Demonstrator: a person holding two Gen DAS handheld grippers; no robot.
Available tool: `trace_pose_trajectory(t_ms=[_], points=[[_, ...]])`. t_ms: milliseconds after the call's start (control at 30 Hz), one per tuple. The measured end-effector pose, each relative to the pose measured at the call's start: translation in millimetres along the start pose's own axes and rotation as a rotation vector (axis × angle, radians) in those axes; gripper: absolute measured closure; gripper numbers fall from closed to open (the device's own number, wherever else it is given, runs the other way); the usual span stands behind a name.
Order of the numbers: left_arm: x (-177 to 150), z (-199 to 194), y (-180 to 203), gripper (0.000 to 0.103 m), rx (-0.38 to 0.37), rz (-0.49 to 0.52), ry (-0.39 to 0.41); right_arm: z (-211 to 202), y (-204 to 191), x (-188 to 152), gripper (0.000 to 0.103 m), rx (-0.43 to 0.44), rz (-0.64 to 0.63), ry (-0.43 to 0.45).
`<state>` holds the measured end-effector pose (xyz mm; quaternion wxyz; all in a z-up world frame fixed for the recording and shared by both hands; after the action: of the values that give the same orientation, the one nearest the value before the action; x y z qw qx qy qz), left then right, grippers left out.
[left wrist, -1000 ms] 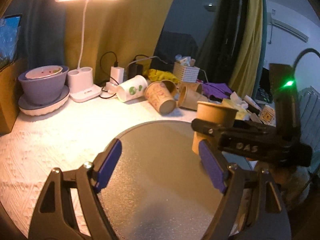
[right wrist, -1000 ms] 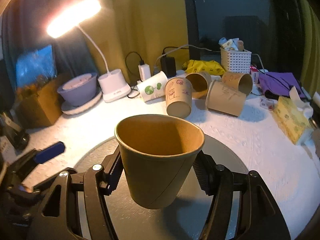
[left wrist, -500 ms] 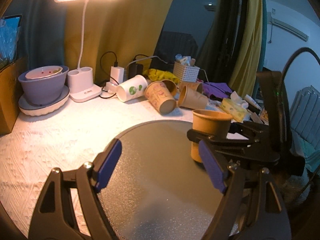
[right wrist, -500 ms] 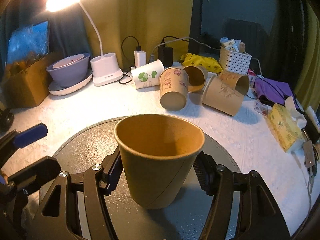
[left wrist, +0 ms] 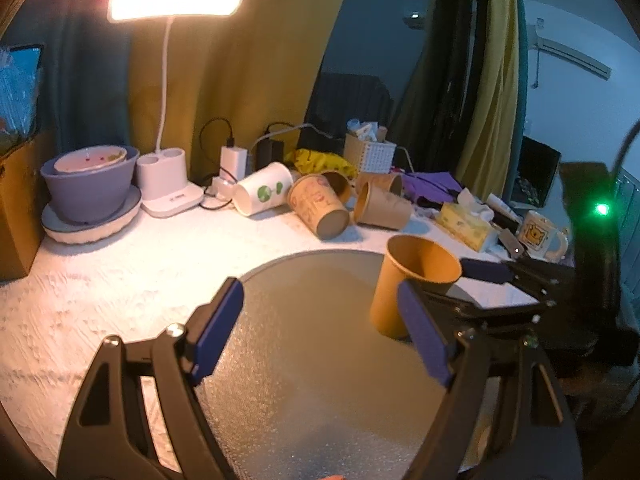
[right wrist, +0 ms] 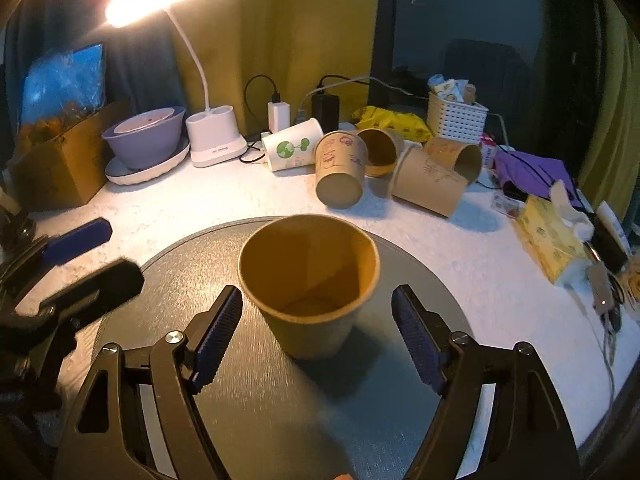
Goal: Flip cup upright
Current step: 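Open the right tool and pull it back from the cup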
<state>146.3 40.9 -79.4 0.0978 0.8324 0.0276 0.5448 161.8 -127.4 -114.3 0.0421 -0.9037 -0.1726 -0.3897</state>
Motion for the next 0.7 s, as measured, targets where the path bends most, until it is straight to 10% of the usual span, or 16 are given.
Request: trace_pose_trajectory(t_ms=[700], points=[[27,-57,58,0.015,-0.039,0.122,0.013,-109,12,-3,0.023,-0.064,0.054,0.118]])
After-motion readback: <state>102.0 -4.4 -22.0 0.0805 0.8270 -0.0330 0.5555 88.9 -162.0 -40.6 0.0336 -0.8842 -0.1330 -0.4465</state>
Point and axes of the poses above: each gripper's, at about its wrist camera, not at the fingertips, and z roughly the way its jaws point, y to its right, x to its top, the point moved 8 cm from there along z, roughly the way its jaws point, and after that the axes turned 3 degrees about y, right-handed, at the moved point
